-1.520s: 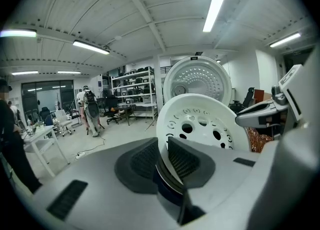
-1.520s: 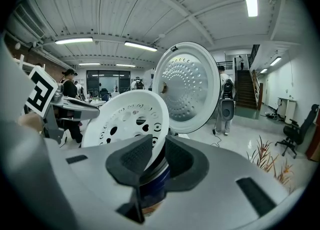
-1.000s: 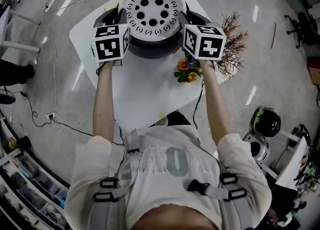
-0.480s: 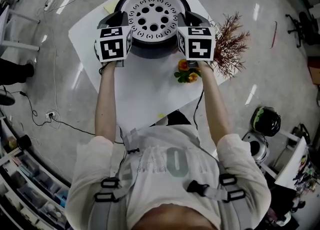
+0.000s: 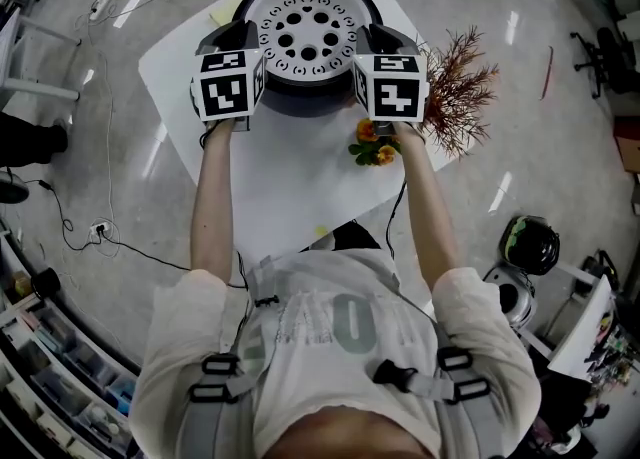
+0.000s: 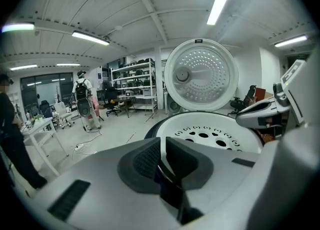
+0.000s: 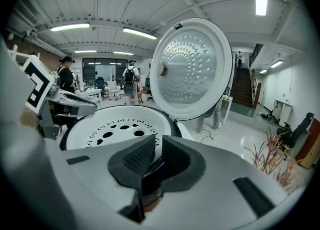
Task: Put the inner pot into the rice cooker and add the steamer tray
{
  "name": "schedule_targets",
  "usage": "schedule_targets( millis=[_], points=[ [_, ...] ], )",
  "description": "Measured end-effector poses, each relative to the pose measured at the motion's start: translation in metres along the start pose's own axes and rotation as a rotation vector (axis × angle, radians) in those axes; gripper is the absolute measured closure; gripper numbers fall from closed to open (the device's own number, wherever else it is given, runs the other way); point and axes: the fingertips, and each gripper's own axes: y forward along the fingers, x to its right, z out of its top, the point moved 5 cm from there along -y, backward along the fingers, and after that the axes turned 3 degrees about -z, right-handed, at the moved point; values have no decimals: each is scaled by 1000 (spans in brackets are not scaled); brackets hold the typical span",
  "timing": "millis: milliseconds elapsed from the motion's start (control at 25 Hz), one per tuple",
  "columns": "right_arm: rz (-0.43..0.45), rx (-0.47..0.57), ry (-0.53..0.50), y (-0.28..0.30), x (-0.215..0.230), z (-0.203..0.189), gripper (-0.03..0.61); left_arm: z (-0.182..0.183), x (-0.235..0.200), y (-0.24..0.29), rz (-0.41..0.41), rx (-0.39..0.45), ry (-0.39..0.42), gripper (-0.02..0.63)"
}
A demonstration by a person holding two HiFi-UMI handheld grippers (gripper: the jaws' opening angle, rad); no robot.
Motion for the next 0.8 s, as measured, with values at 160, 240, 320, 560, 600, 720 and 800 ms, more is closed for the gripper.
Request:
schedule_targets(
  millis=[160,240,320,560,600,720,800],
  points=[
    [12,43,17,-6,-1,11,526,9,-5,-8,24,26,-19,568],
    [15,77,14,-11,-2,23,526,17,-9,-16,38,50,-18,568],
    [24,116,12,-20,-5,37,526,28,-13,-29,54,85,-16,568],
    [83,251,-22,-54,-31,77,518,59,-26,-89,112,219,-19,568],
    [105,274,-29,-60,-39,82,512,63,-29,-101,127,242,-18,568],
    [177,339,-50,-77,-67,96,502,74,-37,-140,175,317,-18,566],
    [224,380,-57,-88,-86,104,499,77,-42,-167,206,368,-17,566]
  ],
)
